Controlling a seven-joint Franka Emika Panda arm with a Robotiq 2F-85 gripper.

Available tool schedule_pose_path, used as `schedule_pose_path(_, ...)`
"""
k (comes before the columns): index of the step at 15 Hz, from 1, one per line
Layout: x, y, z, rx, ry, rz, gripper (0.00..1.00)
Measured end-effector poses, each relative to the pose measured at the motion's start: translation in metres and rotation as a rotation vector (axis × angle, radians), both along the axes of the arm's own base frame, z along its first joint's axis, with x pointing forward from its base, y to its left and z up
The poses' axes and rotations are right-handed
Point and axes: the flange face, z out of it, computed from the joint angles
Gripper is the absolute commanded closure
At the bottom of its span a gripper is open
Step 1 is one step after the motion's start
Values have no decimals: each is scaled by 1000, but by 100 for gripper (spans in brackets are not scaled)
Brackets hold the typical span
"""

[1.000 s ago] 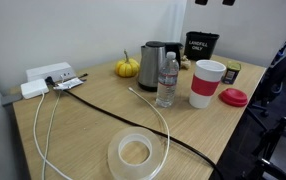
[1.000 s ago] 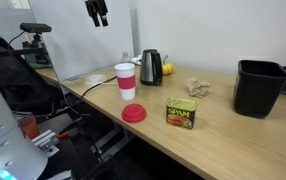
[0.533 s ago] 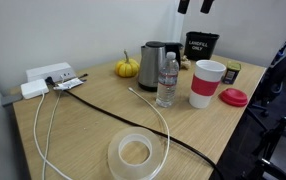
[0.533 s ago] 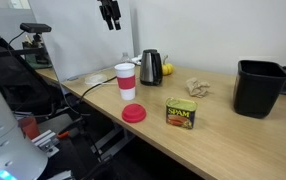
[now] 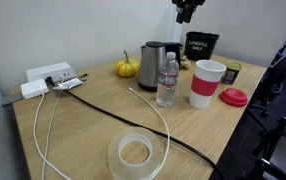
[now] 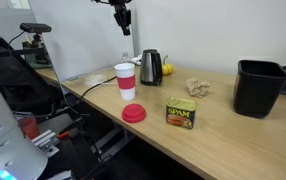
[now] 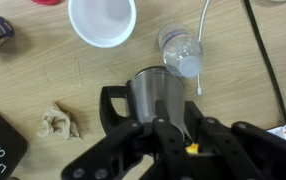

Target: Press the button on the kettle to open it

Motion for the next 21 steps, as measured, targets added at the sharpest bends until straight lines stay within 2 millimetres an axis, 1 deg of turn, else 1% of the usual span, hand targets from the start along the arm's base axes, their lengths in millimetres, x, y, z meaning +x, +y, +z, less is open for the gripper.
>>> schedule_pose_path(3, 12, 4, -2, 4, -31, -28, 100)
schedule_pose_path(7, 25, 20, 4, 15, -97, -73, 100)
schedule_pose_path(10, 31, 26, 5, 3, -129, -100, 100)
schedule_pose_path(16, 50, 27, -15, -19, -131, -127, 99)
schedule_pose_path(21, 52, 29, -14, -16, -134, -126, 99)
